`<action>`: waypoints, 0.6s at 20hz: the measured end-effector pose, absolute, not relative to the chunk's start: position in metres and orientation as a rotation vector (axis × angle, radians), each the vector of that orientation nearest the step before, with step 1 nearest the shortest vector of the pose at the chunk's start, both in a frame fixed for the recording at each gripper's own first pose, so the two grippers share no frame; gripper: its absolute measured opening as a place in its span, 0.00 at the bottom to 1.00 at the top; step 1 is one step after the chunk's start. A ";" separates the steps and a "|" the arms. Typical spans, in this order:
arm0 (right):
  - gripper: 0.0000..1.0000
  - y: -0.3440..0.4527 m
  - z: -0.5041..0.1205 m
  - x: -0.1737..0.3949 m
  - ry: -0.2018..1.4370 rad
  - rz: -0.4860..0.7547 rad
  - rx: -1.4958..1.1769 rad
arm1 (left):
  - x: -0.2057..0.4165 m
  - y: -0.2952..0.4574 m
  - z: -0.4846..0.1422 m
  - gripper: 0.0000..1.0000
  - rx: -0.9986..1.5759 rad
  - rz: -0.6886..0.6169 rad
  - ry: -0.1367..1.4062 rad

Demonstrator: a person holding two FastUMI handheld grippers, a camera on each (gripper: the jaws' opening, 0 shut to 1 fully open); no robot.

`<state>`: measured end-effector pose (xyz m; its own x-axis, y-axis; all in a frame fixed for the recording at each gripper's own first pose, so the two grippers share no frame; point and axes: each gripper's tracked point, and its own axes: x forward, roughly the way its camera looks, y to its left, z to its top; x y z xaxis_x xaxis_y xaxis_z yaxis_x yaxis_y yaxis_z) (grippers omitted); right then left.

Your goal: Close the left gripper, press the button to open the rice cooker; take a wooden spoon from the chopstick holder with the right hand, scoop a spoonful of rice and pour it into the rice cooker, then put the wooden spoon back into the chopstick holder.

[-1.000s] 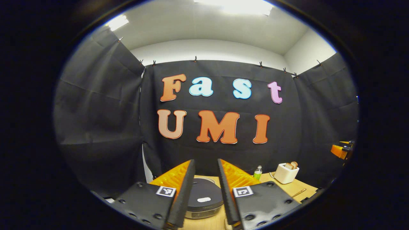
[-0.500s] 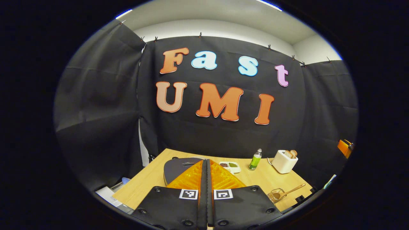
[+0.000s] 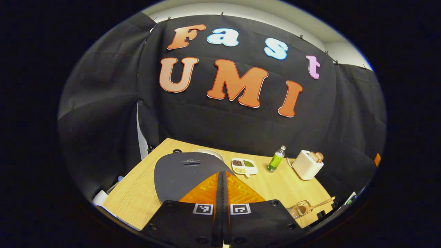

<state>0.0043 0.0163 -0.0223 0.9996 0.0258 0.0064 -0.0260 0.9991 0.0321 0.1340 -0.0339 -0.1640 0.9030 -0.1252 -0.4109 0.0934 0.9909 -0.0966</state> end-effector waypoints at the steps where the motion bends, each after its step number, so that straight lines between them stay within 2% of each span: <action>1: 0.95 0.014 -0.025 0.004 0.002 0.021 0.031 | 0.136 -0.036 -0.174 0.04 -0.071 -0.114 0.453; 2: 1.00 0.012 -0.028 0.005 0.009 0.015 0.031 | 0.136 -0.037 -0.186 0.04 -0.075 -0.110 0.478; 3: 0.95 0.010 -0.030 0.005 0.019 0.009 0.035 | 0.137 -0.038 -0.198 0.04 -0.076 -0.102 0.505; 12: 0.95 0.002 -0.045 0.012 0.066 -0.015 0.053 | 0.135 -0.041 -0.249 0.04 -0.036 -0.093 0.616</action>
